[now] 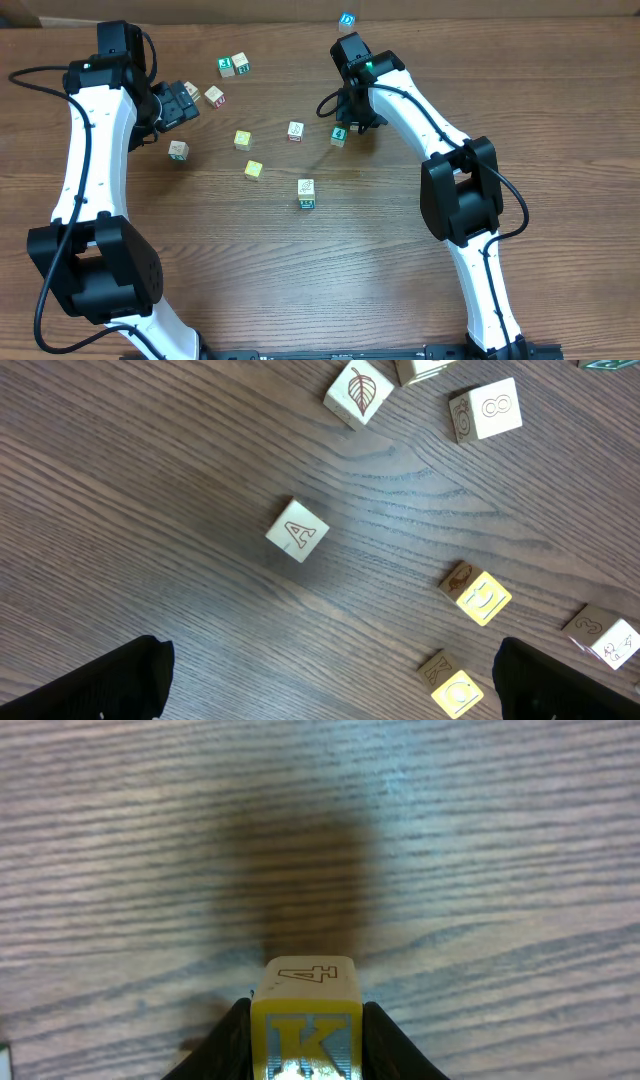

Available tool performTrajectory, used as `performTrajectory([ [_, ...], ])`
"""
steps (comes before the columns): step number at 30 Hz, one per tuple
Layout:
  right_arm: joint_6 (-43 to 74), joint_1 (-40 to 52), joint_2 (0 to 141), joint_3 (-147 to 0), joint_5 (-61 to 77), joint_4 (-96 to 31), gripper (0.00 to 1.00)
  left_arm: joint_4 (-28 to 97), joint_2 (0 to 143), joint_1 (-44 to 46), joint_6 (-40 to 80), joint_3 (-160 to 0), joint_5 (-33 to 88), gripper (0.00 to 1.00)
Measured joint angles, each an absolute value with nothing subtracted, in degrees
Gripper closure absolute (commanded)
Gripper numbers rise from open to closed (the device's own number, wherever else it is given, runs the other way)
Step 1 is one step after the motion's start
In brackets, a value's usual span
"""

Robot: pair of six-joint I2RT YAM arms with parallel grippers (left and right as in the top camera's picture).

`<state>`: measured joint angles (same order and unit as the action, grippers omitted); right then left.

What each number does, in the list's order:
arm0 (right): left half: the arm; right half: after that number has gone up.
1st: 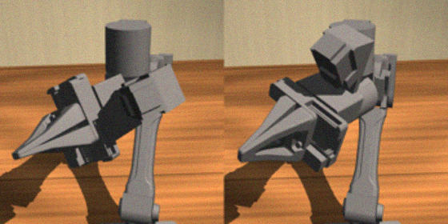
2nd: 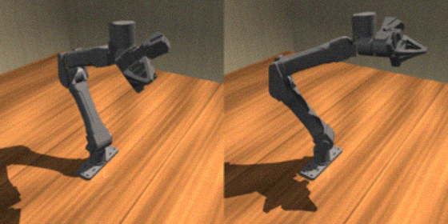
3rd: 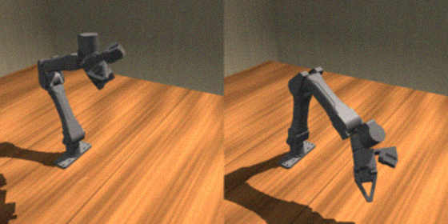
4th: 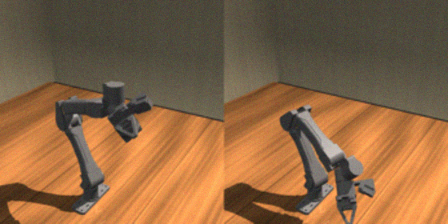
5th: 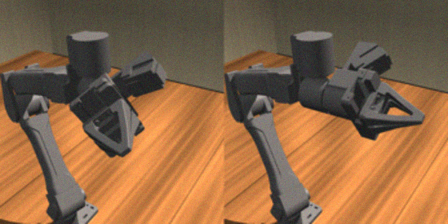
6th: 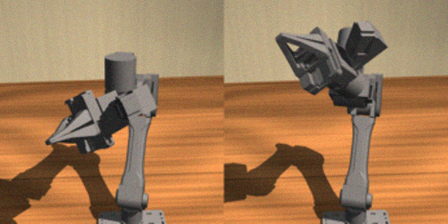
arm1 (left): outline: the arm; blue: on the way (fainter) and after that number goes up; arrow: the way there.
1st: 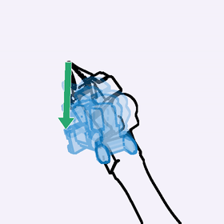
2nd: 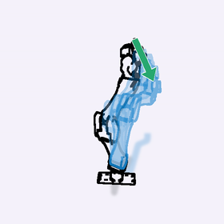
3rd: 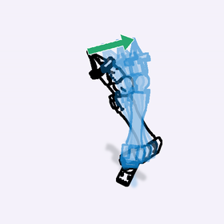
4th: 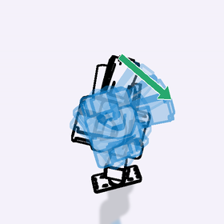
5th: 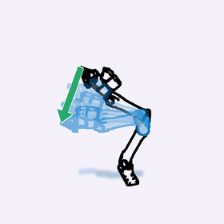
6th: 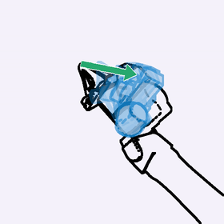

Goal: Form a tower
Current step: 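Grasp the wooden block printed '4' at upper right with the right gripper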

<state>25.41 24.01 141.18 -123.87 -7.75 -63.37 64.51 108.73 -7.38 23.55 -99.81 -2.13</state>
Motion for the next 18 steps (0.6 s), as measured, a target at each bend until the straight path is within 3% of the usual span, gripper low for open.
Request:
performTrajectory([
  [13, 25.2, 24.0, 140.9, -125.5, -7.7, -72.3, 0.76, 64.5, 108.7, -7.4, 23.6, -99.8, -2.1, 0.0],
  [18, 25.2, 24.0, 140.8, -125.5, -7.7, -73.4, 0.51, 64.5, 108.7, -7.4, 23.6, -99.8, -2.1, 0.01],
])
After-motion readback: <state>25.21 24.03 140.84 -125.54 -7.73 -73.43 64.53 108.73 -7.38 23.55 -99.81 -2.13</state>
